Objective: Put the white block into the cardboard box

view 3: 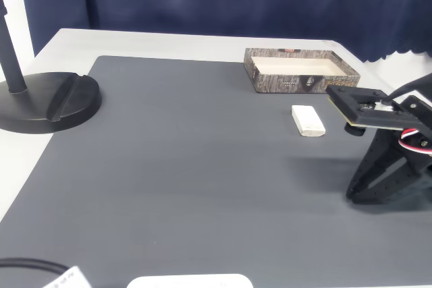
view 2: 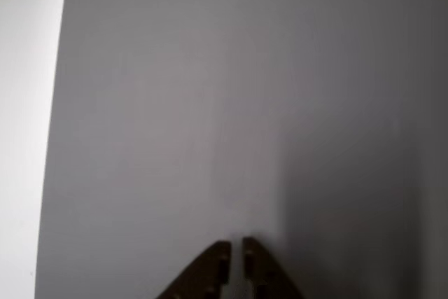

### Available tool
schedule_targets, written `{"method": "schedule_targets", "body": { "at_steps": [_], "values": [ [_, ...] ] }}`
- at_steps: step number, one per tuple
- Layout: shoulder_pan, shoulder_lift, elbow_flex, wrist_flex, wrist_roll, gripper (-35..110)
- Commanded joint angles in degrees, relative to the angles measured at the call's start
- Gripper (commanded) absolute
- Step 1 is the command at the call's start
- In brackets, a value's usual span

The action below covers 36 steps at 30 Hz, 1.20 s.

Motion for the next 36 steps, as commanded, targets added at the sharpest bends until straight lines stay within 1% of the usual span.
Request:
{"method": "schedule_targets", "body": {
  "at_steps": [1,24,29,32,36],
  "values": [
    [0.7,2.0,1.1,0.2,-0.1,-1],
    [2.0,0.8,0.6,-0.1,-1.1,-2],
    [3.8,-9.2,-6.8,-0.3,-2.7,-2],
    [6.6,-19.5,-14.1,-0.4,-0.8,-2],
    [10.5,-28.5,-21.6,-0.6,1.5,-2]
  ]
}}
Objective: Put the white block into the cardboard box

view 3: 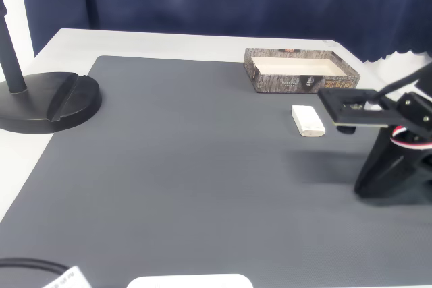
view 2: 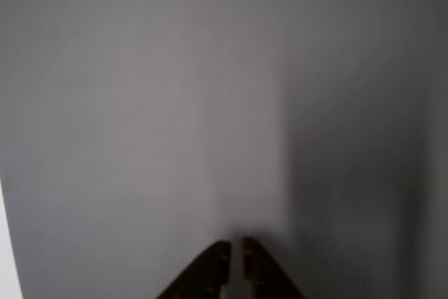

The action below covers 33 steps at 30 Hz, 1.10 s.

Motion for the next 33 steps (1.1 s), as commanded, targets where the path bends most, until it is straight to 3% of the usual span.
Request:
{"method": "schedule_targets", "body": {
  "at_steps": [1,12,24,33],
  "values": [
    [3.9,-8.6,-11.5,-0.6,1.8,-2],
    [14.7,-27.9,-25.5,-0.4,3.9,-2],
    [25.8,-43.3,-35.1,0.4,15.6,-2],
    [33.1,-54.4,-44.8,0.4,15.6,-2]
  ]
}}
